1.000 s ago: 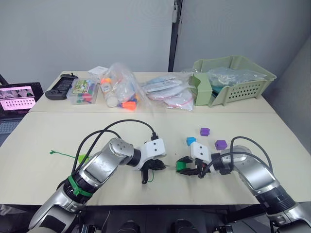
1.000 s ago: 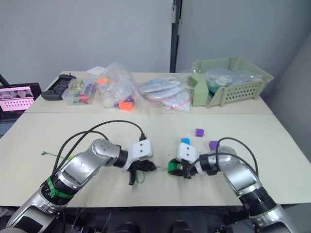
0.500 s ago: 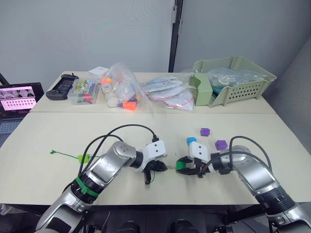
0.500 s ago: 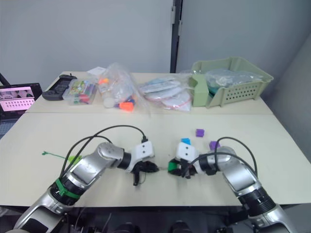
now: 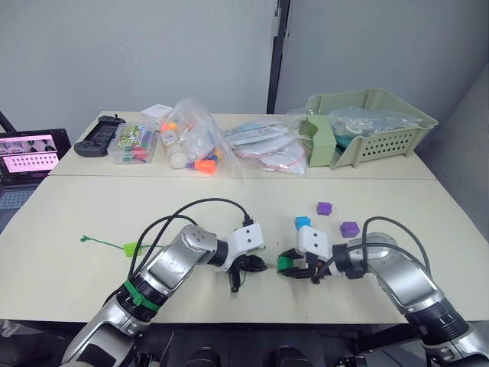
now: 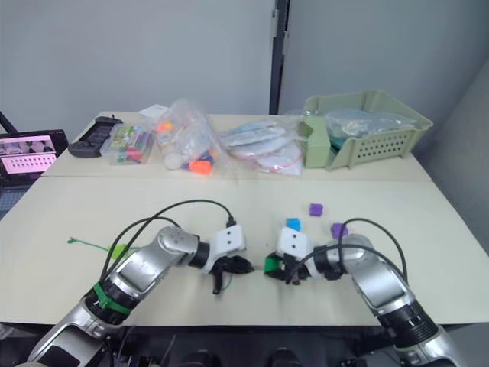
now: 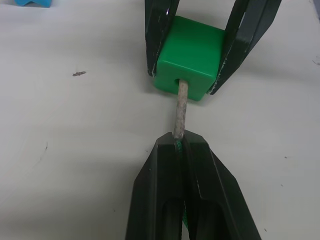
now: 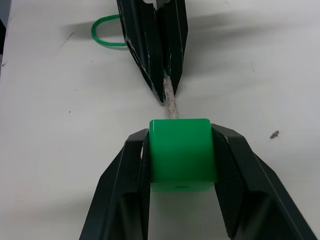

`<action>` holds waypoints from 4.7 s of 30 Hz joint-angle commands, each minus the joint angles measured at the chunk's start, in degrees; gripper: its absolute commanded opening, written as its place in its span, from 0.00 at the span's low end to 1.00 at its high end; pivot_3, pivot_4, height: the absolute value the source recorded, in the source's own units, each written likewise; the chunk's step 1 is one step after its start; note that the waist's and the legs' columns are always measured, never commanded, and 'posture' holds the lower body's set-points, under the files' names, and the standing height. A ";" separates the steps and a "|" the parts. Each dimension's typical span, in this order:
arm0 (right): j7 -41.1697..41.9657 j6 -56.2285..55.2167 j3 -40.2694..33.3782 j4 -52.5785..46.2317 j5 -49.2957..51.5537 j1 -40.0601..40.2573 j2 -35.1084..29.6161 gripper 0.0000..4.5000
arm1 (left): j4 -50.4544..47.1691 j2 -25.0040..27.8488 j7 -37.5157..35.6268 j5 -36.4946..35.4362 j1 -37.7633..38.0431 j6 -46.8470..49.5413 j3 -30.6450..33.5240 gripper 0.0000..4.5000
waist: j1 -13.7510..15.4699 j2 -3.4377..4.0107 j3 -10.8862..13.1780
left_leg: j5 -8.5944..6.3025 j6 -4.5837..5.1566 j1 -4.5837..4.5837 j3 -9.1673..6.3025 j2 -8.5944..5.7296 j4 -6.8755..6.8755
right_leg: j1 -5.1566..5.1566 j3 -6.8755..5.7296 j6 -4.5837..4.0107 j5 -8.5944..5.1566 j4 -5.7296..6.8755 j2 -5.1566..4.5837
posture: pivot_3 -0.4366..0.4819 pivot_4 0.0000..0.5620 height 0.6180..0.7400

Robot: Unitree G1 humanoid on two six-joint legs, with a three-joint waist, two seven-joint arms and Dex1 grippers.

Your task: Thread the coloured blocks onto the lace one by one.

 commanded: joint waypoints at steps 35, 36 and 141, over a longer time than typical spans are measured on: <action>-0.16 -1.91 1.18 3.43 -2.07 0.48 -3.55 0.26 | -8.63 4.39 1.41 -5.16 1.95 3.70 5.75 0.00 | 0.26 0.00 0.00 | 0.00 0.00 0.03 0.00 -0.01 0.01 | 0.10 -0.02 0.03 0.01 -0.12 -0.04 | 0.48 0.27 1.00; 0.09 -2.44 1.05 3.67 -1.97 0.73 -3.74 0.26 | -8.55 3.87 1.57 -5.83 2.45 3.56 6.28 0.00 | 0.28 0.00 0.00 | 0.00 0.00 0.03 -0.01 -0.01 0.01 | 0.10 -0.02 0.03 0.01 -0.13 -0.04 | 0.48 0.27 1.00; 3.18 -7.42 0.11 5.70 -1.16 3.97 -3.06 0.26 | -7.76 -0.35 4.25 -7.99 10.04 -3.73 8.70 0.00 | 0.42 0.00 0.00 | 0.00 -0.01 0.11 0.00 -0.01 -0.04 | 0.27 -0.02 0.13 0.07 -0.37 -0.09 | 0.48 0.27 1.00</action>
